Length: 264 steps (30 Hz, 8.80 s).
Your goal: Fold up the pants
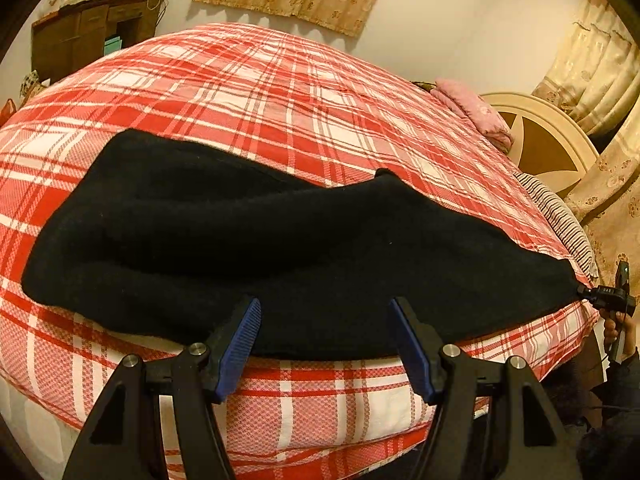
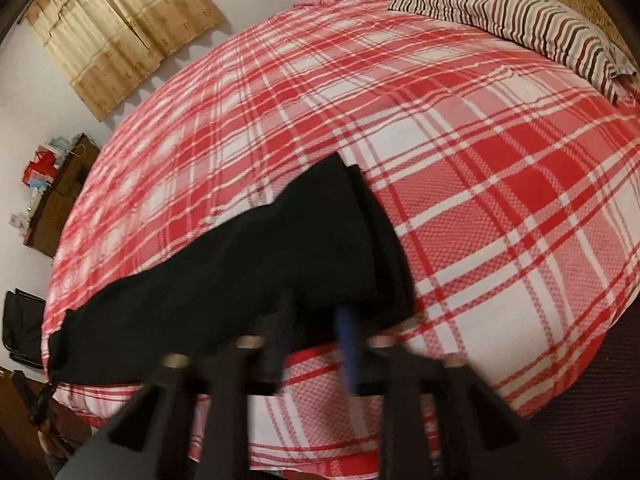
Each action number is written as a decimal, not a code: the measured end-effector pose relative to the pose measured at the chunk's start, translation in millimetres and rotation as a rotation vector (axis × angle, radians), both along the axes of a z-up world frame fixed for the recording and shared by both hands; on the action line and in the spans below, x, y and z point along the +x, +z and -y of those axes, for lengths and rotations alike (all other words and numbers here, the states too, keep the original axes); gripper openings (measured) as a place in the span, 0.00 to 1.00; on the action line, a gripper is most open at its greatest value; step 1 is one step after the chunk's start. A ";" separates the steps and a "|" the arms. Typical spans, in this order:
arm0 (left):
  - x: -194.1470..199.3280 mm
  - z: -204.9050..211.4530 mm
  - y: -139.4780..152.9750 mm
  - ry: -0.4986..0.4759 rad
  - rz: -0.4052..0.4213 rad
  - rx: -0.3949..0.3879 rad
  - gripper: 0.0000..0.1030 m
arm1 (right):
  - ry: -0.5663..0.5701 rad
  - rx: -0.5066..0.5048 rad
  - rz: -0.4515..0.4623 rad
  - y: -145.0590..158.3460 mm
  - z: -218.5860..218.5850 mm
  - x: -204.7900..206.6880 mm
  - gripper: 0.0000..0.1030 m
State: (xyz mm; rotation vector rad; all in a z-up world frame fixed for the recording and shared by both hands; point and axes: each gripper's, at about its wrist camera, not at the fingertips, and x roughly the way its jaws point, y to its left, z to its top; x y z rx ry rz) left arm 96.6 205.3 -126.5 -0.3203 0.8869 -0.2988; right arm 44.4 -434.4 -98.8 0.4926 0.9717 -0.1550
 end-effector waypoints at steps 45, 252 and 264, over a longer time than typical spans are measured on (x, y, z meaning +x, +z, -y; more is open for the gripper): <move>11.8 -0.1 -20.2 -0.008 0.130 0.120 0.71 | 0.619 0.171 0.116 29.3 -265.8 162.5 0.49; 12.3 76.9 -28.4 0.238 0.083 0.434 0.89 | 0.033 0.258 0.138 -13.3 61.9 5.2 0.53; 13.7 73.2 -33.1 0.241 0.079 0.437 0.89 | 0.051 0.217 0.175 -19.1 57.3 3.9 0.34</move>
